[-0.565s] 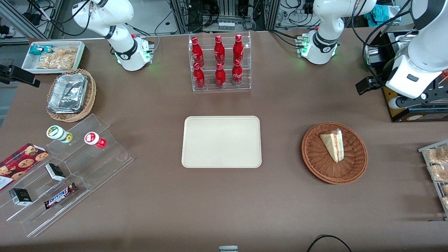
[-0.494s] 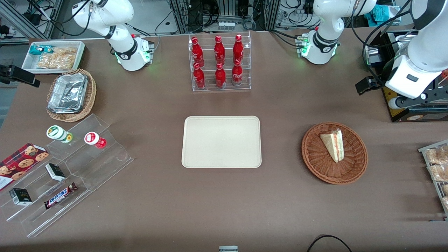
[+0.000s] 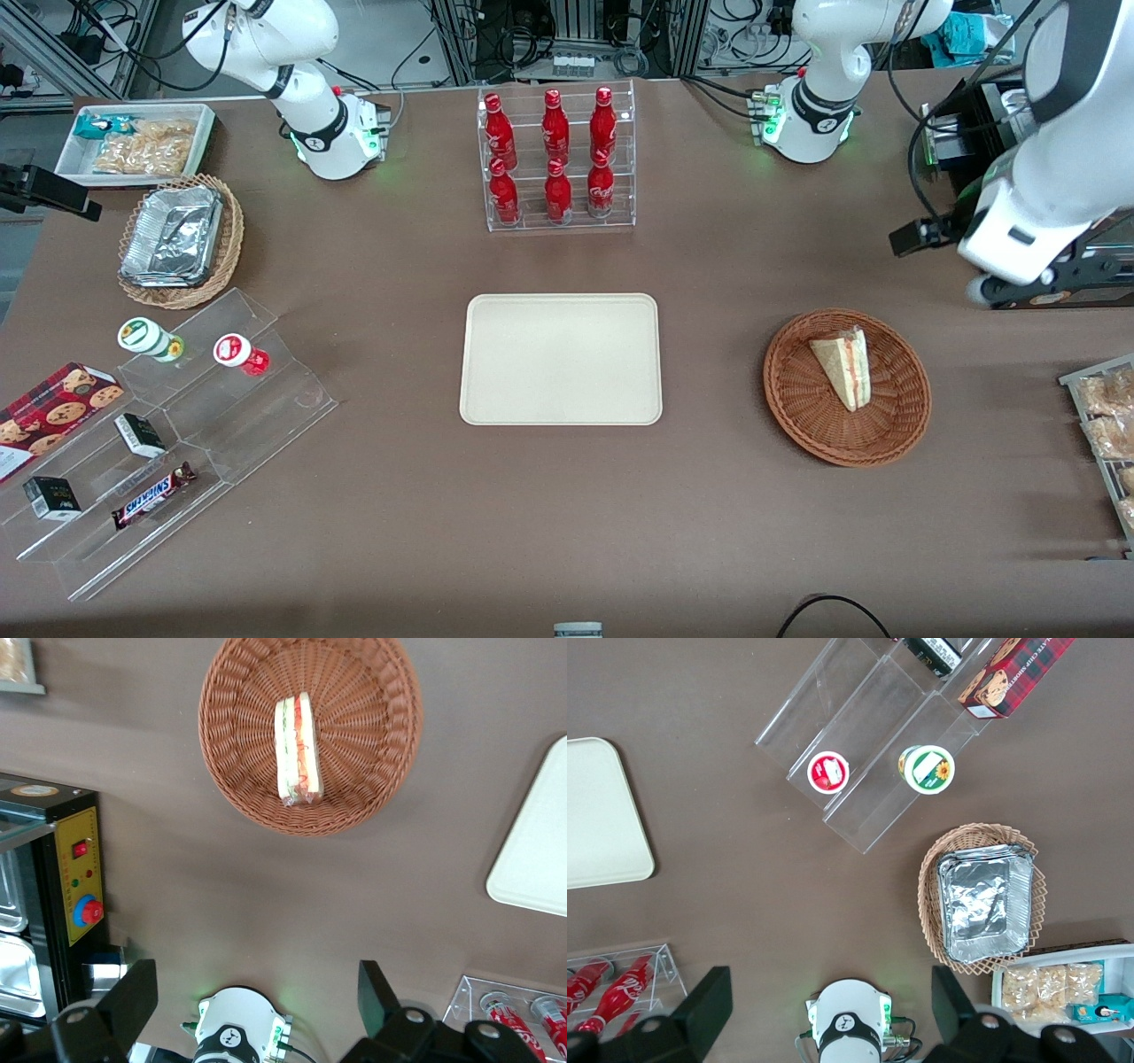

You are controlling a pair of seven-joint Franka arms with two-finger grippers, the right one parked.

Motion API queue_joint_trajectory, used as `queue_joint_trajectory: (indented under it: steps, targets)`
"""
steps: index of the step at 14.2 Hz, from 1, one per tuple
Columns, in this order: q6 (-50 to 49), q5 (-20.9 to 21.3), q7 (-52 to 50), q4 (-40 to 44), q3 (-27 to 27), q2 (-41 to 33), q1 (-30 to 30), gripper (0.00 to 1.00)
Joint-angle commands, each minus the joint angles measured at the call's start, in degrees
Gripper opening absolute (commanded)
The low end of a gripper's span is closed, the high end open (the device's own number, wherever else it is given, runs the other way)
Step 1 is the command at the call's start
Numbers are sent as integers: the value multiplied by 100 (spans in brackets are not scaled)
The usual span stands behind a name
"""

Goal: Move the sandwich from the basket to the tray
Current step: 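Move the left gripper over the sandwich in the wicker basket, then lower the left gripper and grasp the wrapped sandwich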

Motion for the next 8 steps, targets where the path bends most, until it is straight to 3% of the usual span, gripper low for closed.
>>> queue_joint_trajectory:
  steps: [1, 5, 8]
  targets:
    - [472, 34, -69, -20, 26, 680, 158, 100]
    - [2305, -54, -165, -1238, 27, 849, 440, 100]
    - [3503, -45, -885, -1900, 27, 989, 440, 100]
